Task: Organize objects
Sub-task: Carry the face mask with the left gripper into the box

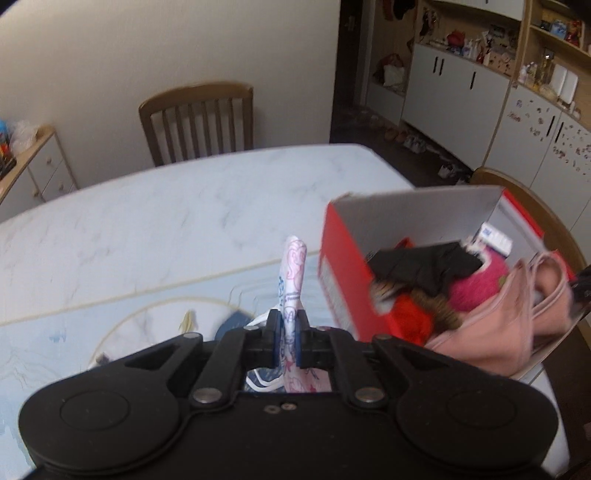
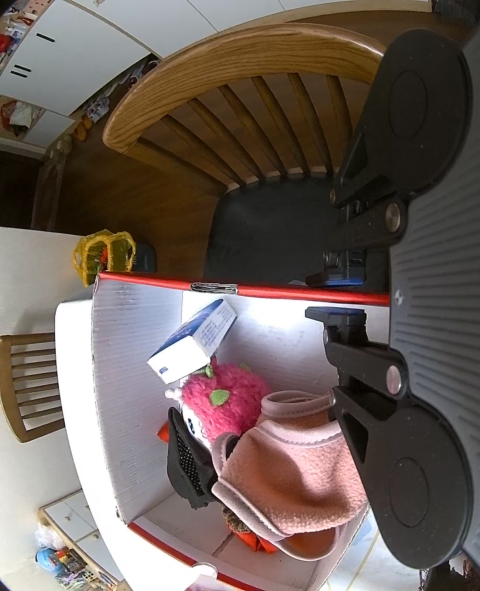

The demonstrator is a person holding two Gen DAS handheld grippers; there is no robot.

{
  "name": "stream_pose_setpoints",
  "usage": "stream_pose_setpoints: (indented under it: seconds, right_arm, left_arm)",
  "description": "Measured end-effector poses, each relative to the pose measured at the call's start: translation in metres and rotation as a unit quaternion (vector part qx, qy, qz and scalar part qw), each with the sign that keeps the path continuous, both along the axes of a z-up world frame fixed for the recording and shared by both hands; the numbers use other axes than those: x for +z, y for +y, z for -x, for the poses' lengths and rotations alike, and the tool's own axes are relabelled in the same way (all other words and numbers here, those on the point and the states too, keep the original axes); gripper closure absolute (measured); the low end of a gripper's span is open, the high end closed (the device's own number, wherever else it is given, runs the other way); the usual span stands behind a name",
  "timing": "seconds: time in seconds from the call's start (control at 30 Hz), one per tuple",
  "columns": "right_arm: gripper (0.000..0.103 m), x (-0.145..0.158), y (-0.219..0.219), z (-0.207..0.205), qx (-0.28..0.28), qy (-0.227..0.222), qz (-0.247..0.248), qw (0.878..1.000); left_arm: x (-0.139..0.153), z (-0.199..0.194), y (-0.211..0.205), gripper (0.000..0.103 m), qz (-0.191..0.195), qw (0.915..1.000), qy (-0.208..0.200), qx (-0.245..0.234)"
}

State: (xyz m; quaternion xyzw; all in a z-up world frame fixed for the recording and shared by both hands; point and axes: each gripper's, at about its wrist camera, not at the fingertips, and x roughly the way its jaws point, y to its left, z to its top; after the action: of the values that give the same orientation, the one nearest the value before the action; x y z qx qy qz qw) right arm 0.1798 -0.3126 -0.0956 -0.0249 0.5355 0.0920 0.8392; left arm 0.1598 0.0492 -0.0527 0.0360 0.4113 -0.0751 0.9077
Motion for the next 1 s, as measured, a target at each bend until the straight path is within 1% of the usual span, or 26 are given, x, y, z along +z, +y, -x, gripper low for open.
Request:
stream_pose_setpoints:
  seconds: [0.23,0.37,0.43,0.57,0.77,0.9,1.0]
  right_arm:
    - [0.093,0.002,-0.002,-0.001,0.003,-0.003,-0.003,1.000]
    - [0.093,0.003,-0.001,-0.001,0.004,-0.005,-0.003,1.000]
    - [0.093,0.003,-0.001,0.000,0.004,-0.005,-0.003,1.000]
    - [0.093,0.003,-0.003,0.000,0.002,-0.005,-0.007,1.000]
    - [0.093,0.003,-0.004,0.001,0.001,-0.005,-0.011,1.000]
    - [0.093,0.003,-0.005,0.000,-0.002,-0.005,-0.015,1.000]
    - [0.093,0.003,-0.006,0.000,-0.002,-0.004,-0.018,1.000]
  left_arm:
    - [0.028,-0.008,-0.030,0.098,0.018,0.9989,-0.026,-0.036]
    - [0.032,-0.017,-0.054,0.098,0.023,0.9974,-0.029,-0.062]
    - [0.032,-0.021,-0.069,0.098,0.022,0.9965,-0.028,-0.076]
    - [0.030,-0.031,-0.096,0.098,0.035,0.9942,-0.023,-0.099]
    - [0.018,-0.048,-0.132,0.098,0.044,0.9905,0.001,-0.131]
    - [0.004,-0.059,-0.147,0.097,0.052,0.9891,0.024,-0.136]
    - [-0.007,-0.066,-0.149,0.096,0.057,0.9891,0.037,-0.131]
